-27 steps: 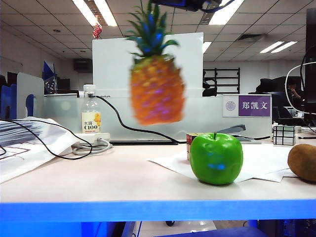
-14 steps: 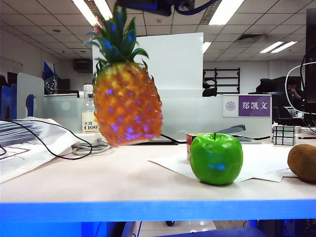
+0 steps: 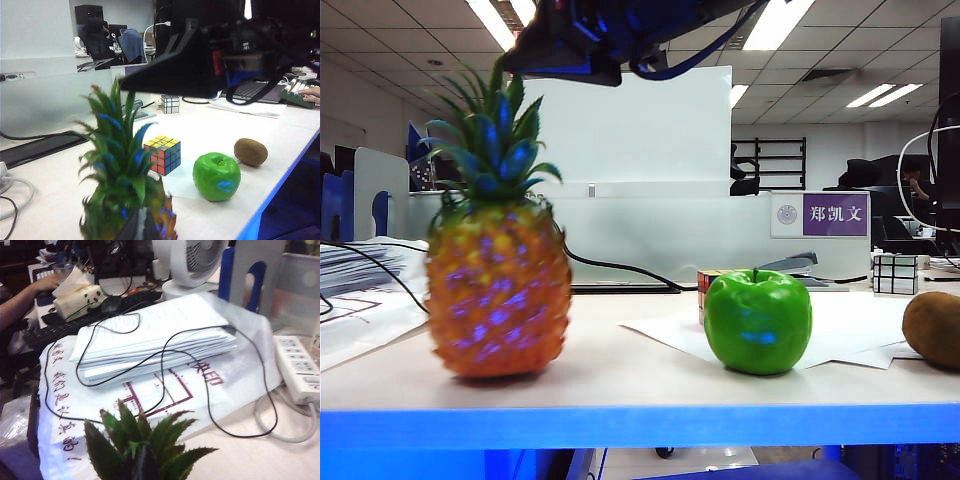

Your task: Arrange all the fruits from large to small from left to right in a row.

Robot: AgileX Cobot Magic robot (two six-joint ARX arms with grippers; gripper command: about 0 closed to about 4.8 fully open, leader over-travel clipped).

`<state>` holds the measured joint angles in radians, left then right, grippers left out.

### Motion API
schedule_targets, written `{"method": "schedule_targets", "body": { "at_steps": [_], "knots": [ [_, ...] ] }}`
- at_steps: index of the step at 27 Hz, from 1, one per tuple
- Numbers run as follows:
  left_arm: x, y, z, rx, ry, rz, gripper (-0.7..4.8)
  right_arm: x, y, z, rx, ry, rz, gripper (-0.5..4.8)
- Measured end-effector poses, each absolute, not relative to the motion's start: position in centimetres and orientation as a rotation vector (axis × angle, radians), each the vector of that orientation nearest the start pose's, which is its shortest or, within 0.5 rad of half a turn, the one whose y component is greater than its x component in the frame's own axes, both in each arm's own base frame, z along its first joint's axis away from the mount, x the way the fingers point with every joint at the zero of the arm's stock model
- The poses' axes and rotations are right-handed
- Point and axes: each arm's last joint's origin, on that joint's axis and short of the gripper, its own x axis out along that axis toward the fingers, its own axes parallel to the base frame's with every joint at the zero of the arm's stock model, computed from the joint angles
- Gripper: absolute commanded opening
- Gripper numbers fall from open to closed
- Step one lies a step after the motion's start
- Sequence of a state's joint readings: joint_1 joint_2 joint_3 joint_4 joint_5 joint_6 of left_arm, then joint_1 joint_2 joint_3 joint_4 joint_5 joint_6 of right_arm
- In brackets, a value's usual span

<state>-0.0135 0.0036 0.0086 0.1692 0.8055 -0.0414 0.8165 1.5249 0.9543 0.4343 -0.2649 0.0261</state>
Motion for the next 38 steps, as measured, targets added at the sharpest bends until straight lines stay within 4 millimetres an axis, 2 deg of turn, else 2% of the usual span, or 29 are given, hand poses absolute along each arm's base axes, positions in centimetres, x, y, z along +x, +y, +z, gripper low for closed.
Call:
{"method": "schedule_targets", "body": {
  "at_steps": [21,23,28,30,35,38],
  "knots": [
    [8.68,-2.21,18.08,0.030,-0.148,-0.823,-0.06,22.87,25.28,27.14,-0.047,0.161,1.051,-0.04],
    [8.68,-2.21,18.08,0.030,-0.147,-0.823,-0.06,22.87,25.28,27.14,-0.049,0.162,1.051,0.21],
    [8.68,-2.21,18.08,0.030,-0.148,-0.823,-0.06,22.87,25.26,27.04,-0.053,0.174,1.049,1.73],
    [8.68,-2.21,18.08,0.030,-0.148,-0.823,-0.06,22.87,25.25,26.93,-0.056,0.183,1.048,1.90],
    [8.68,-2.21,18.08,0.030,-0.148,-0.823,-0.06,22.87,25.25,26.96,-0.055,0.181,1.048,1.94],
    [8.68,-2.21,18.08,0.030,-0.148,-0.823,-0.06,22.87,25.26,26.99,-0.055,0.177,1.048,2.46]
  ]
}}
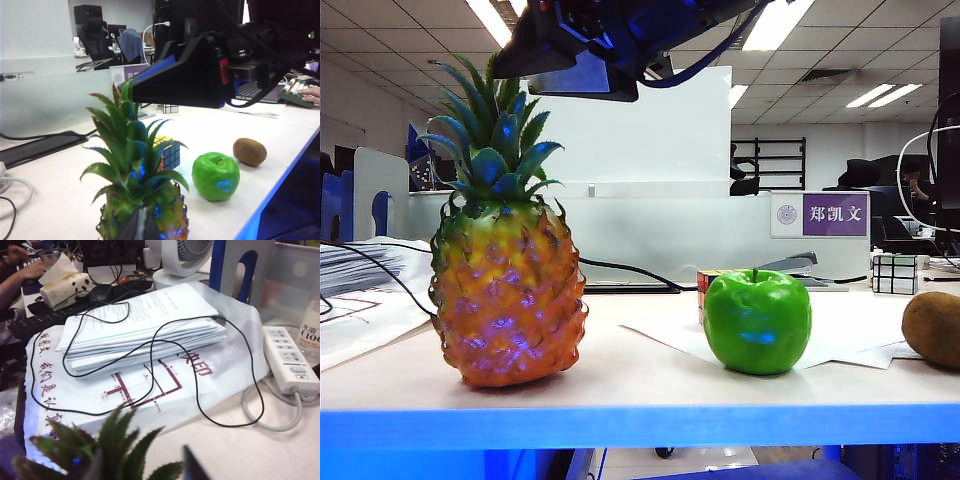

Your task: Arrange all the fruits from large to small from left to right in a row.

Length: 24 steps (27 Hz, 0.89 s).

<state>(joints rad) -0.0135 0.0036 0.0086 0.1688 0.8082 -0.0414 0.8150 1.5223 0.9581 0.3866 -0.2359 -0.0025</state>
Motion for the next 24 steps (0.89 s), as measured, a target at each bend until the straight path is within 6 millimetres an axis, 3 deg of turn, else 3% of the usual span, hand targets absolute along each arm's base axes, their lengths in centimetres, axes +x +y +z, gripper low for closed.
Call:
{"method": "schedule_targets", "body": {
  "at_steps": [4,17,24],
  "knots": [
    [8.7,-2.2,18.1,0.030,-0.148,-0.823,-0.06,22.9,25.3,27.3,-0.049,0.151,1.049,2.85],
    [8.7,-2.2,18.0,0.029,-0.143,-0.823,-0.06,22.7,24.9,29.0,-0.019,0.038,1.019,2.84],
    [8.7,-2.2,18.0,0.028,-0.142,-0.823,-0.06,22.0,24.1,30.9,0.003,-0.036,1.017,2.67]
  ]
}}
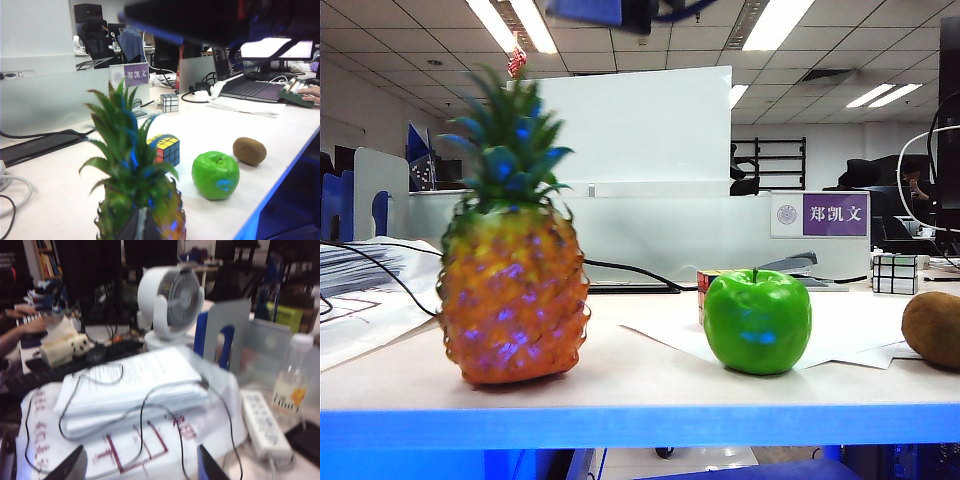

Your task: Arrange all the fruits from large to small from left to right in a row.

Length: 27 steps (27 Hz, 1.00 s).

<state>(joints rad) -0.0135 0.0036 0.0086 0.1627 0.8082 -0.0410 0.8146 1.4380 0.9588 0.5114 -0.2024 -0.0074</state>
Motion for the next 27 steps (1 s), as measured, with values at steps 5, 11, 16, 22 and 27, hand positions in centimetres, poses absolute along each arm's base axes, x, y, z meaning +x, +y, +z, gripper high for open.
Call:
{"method": "schedule_targets", "body": {
  "at_steps": [5,11,16,22,27],
  "knots": [
    [8.7,-2.2,18.0,0.028,-0.142,-0.823,-0.06,20.6,22.6,33.5,-0.008,-0.138,1.004,0.01],
    [8.7,-2.2,18.0,0.028,-0.142,-0.822,-0.06,18.2,19.3,36.7,-0.117,-0.205,0.820,-0.01],
    [8.7,-2.2,18.0,0.026,-0.143,-0.796,-0.06,15.0,14.8,33.6,-0.178,-0.105,0.554,-0.01],
    [8.8,-2.1,18.0,0.022,-0.144,-0.767,-0.06,12.7,12.0,27.6,-0.147,-0.113,0.449,-0.01],
    [8.9,-2.0,18.1,0.006,-0.140,-0.735,-0.06,11.9,10.9,24.0,-0.076,-0.138,0.369,-0.01]
  ]
}}
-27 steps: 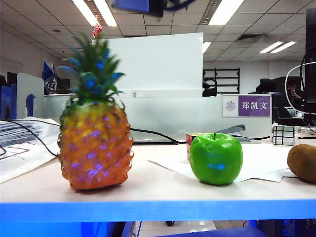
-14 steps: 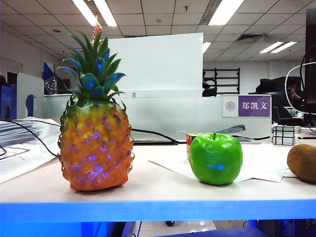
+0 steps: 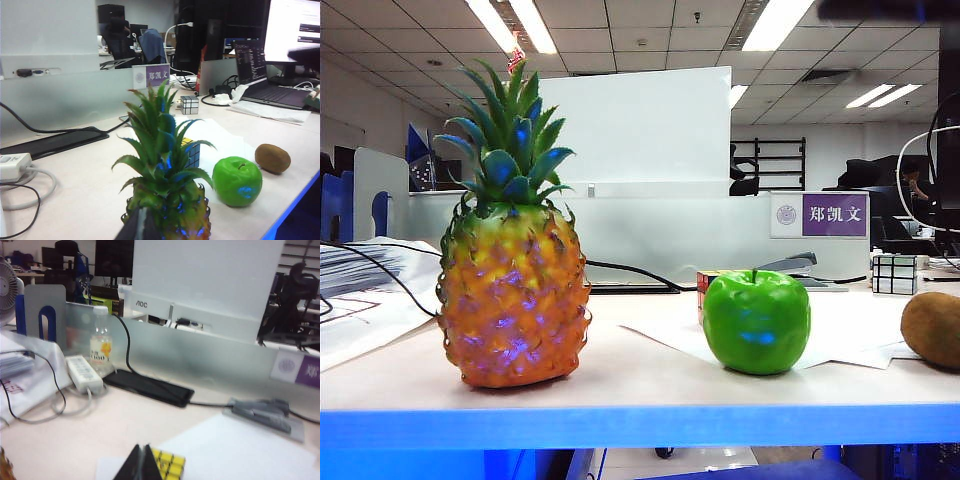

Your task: Arrange all the fruits from large to small from left to right in a row.

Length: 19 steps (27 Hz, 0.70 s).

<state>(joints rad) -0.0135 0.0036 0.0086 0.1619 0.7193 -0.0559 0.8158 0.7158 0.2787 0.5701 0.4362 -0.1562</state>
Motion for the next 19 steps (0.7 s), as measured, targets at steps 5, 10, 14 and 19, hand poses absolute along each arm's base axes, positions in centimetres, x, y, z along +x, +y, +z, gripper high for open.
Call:
{"method": "schedule_targets", "body": {
  "at_steps": [5,10,14,19],
  "knots": [
    [8.9,-2.0,18.1,-0.001,-0.138,-0.715,-0.06,11.7,10.6,21.4,-0.097,-0.101,0.356,-0.01],
    [8.9,-2.0,18.1,-0.001,-0.138,-0.712,-0.06,11.9,10.4,19.8,-0.131,-0.052,0.343,-0.01],
    [8.9,-2.0,18.1,-0.002,-0.138,-0.712,-0.06,12.4,10.1,19.2,-0.153,-0.019,0.315,-0.01],
    [8.9,-2.0,18.1,-0.002,-0.138,-0.712,-0.06,12.4,10.2,19.1,-0.157,-0.013,0.318,-0.01]
  ]
}}
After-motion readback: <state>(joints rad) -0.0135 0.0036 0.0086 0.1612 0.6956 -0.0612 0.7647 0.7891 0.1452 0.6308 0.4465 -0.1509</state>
